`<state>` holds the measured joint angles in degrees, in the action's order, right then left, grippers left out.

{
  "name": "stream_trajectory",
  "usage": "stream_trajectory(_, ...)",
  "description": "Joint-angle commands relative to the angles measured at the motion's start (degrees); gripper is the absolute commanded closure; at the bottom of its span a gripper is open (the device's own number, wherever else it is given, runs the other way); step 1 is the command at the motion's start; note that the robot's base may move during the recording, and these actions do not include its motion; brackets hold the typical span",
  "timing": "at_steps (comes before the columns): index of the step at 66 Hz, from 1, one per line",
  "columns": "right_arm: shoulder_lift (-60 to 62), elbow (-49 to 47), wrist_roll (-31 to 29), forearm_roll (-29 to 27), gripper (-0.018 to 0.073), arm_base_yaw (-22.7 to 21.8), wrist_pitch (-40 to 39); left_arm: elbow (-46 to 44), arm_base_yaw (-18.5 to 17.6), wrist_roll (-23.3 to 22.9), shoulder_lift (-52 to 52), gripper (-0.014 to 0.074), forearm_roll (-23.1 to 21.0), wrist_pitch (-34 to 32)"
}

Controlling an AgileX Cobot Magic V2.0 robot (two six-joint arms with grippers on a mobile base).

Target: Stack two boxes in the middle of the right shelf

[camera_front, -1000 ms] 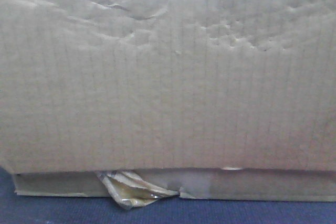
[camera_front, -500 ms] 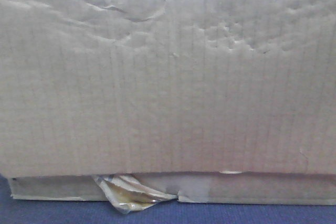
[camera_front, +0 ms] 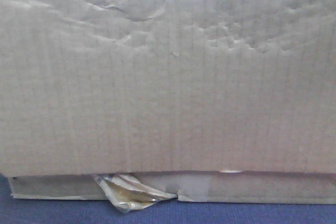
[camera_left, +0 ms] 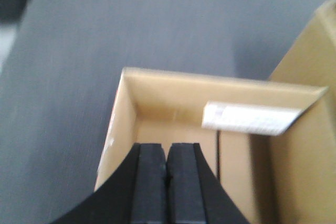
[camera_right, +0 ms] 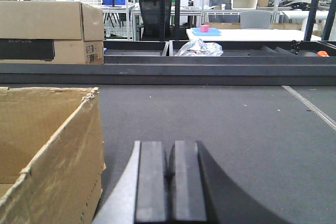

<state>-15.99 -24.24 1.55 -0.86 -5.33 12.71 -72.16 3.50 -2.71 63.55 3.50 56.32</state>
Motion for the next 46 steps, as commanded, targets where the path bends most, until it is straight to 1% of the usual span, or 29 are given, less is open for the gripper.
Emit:
stream_trajectory(1,-0.4,-0.5,-0.1,0.1,0.0728,-0.2,-1.6,-6.0,1.9,2.0,6.6,0.0708,0.1,8.4)
stream_trajectory(6,-0.4,-0.5,-0.1,0.1,0.0728,-0.2,-1.6,-10.2,4.2,6.8,11.2,0.0708,-1.7,13.6)
stream_trajectory(10,-0.4,-0.5,-0.1,0.1,0.0728,-0.2,-1.6,-12.4,6.1,10.6,14.8,0.0708,-5.2,13.6)
stream_trajectory(13,-0.4,-0.5,-0.1,0.1,0.0728,-0.2,-1.6,-13.4,7.8,11.8,16.6,0.0708,-7.8,13.6)
stream_trajectory(16,-0.4,-0.5,-0.1,0.1,0.0728,-0.2,-1.6,-13.7,8.9,11.8,18.2,0.0708,-10.5,13.6)
stream_trajectory(18,-0.4,-0.5,-0.1,0.1,0.0728,-0.2,-1.6,-13.7,9.2,11.8,18.9,0.0708,-11.3,13.6)
stream_trajectory(22,-0.4,-0.5,-0.1,0.1,0.0728,-0.2,-1.6,-13.7,9.4,11.8,20.2,0.0708,-10.3,13.6)
stream_trajectory(28,-0.4,-0.5,-0.1,0.1,0.0728,-0.2,-1.6,-13.7,9.4,11.8,21.4,0.0707,-5.9,13.6)
stream_trajectory(31,-0.4,-0.5,-0.1,0.1,0.0728,-0.2,-1.4,-13.7,9.4,11.8,22.0,0.0701,-4.6,13.6)
stream_trajectory(35,-0.4,-0.5,-0.1,0.1,0.0728,-0.2,-1.1,-13.7,9.4,11.8,22.7,0.0649,-4.2,13.6)
stream_trajectory(38,-0.4,-0.5,-0.1,0.1,0.0728,-0.2,-0.9,-13.7,9.4,11.8,23.2,0.0587,-4.4,13.6)
stream_trajectory(44,-0.4,-0.5,-0.1,0.1,0.0728,-0.2,-0.2,-13.7,9.4,11.7,24.3,0.0379,-4.5,13.6)
stream_trajectory(46,-0.4,-0.5,-0.1,0.1,0.0728,-0.2,0.0,-13.7,9.4,11.7,24.5,0.0328,-4.3,13.6)
